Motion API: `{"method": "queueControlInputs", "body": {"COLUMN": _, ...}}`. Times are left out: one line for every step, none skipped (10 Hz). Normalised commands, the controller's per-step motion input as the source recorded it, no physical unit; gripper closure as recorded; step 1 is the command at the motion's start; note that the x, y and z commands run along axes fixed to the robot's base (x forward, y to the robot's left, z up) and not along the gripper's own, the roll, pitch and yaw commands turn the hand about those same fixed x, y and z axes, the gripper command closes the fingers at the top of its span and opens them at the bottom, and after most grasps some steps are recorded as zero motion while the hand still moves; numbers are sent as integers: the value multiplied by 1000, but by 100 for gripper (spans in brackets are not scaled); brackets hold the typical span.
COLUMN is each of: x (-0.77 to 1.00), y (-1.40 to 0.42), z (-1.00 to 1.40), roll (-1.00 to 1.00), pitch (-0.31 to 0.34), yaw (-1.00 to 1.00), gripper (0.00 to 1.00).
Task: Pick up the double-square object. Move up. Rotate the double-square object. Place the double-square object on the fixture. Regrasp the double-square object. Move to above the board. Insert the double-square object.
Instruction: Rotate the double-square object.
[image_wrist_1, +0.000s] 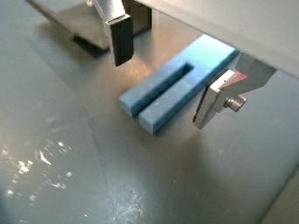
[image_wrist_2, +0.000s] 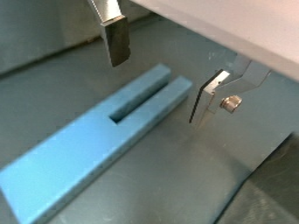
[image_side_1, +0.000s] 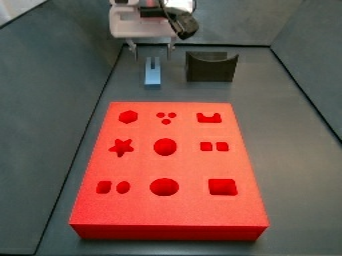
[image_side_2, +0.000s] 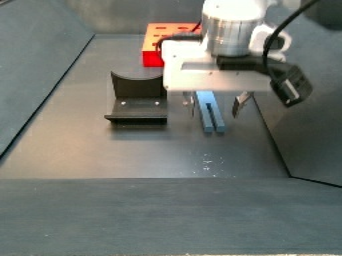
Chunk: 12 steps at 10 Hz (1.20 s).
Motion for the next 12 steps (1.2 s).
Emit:
{"method": "queueControlInputs", "body": {"x": -13, "y": 4, "z": 1000, "roll": 5, "pitch": 51, "yaw": -6, "gripper": 0}}
{"method": "queueControlInputs", "body": {"x": -14, "y": 6, "z": 1000, "roll": 10, "pitch": 62, "yaw": -9, "gripper": 0}}
{"method": "queueControlInputs", "body": {"x": -18, "y": 9, "z": 1000, "roll": 18, "pitch": 65, "yaw": -11, "gripper": 0}}
{"method": "queueControlInputs", "body": {"x": -23, "y": 11, "z": 1000, "roll": 26, "pitch": 66, "yaw": -15, "gripper": 0}}
{"method": "queueControlInputs", "body": {"x": -26, "y": 13, "z": 967, "roll": 34, "pitch": 69, "yaw": -17, "gripper": 0}}
{"method": "queueControlInputs", "body": {"x": -29, "y": 12, "z": 758, "roll": 45, "pitch": 66, "yaw": -20, "gripper": 0}}
{"method": "queueControlInputs", "body": {"x": -30, "y": 12, "z": 601, "roll": 52, "pitch": 65, "yaw": -19, "gripper": 0}}
{"method": "queueControlInputs", "body": {"x": 0, "y": 0, "z": 0, "roll": 0, "pitch": 0, "yaw": 1000, "gripper": 0}}
{"method": "queueControlInputs", "body": {"x": 0, "y": -5, "z": -161, "roll": 1, "pitch": 1, "yaw": 1000, "gripper": 0}}
{"method": "queueControlInputs", "body": {"x": 21, "y": -7, "z": -261, "roll": 1, "pitch": 0, "yaw": 1000, "gripper": 0}}
{"method": "queueControlInputs", "body": {"x": 49, "y": 2, "z": -171, "roll": 1, "pitch": -2, "yaw": 1000, "gripper": 0}}
{"method": "queueControlInputs", "body": {"x": 42, "y": -1, "z": -87, "roll": 1, "pitch": -2, "yaw": 1000, "gripper": 0}}
